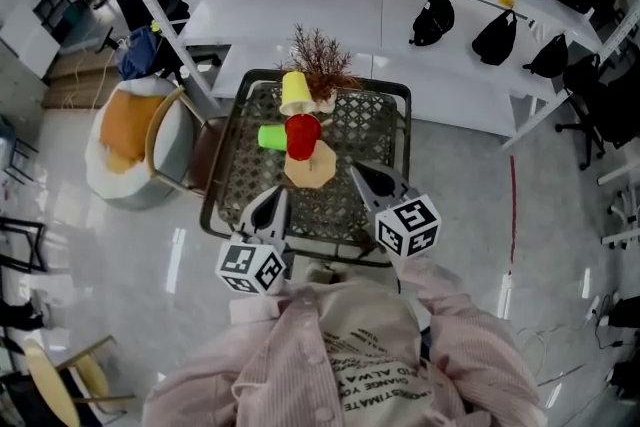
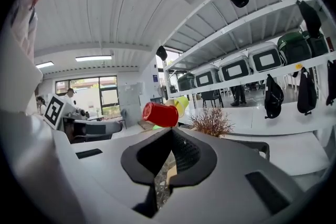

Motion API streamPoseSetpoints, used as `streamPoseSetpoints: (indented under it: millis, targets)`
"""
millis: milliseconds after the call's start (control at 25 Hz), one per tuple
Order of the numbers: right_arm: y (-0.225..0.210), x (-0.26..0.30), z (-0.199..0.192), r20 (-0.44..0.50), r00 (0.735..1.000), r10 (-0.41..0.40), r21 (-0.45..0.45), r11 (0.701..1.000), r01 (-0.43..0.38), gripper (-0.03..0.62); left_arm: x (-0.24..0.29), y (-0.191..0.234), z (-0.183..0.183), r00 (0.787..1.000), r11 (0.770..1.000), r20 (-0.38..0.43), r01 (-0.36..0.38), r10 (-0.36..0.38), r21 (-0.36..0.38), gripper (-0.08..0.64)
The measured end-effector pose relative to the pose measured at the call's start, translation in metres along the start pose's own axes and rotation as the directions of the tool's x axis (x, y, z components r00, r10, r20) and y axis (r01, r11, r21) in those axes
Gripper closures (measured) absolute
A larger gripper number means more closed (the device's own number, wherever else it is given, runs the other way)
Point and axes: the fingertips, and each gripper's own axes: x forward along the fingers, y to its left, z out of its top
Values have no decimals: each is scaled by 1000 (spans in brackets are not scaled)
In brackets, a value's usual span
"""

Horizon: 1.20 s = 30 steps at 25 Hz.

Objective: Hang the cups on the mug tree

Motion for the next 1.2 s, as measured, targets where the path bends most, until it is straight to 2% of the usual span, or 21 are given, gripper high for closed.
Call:
streamPoseSetpoints:
  millis: [160, 440, 640, 1200]
  targets:
    - [-2, -4, 4, 19, 1000, -21, 19, 1000, 21, 594, -8, 14, 9, 998, 999, 25, -53, 53, 10, 561]
    - [-13, -10, 13, 53, 996, -75, 23, 997, 74, 594, -14, 24, 18, 994, 995, 48, -96, 94, 24, 561]
    - [-13, -8, 13, 52, 994, -101, -31, 994, 102, 594, -16, 30, 24, 992, 993, 56, -112, 109, 41, 561]
    - [-25, -11, -2, 30, 989, -148, -32, 988, 149, 594, -13, 33, 16, 993, 992, 36, -118, 116, 40, 561]
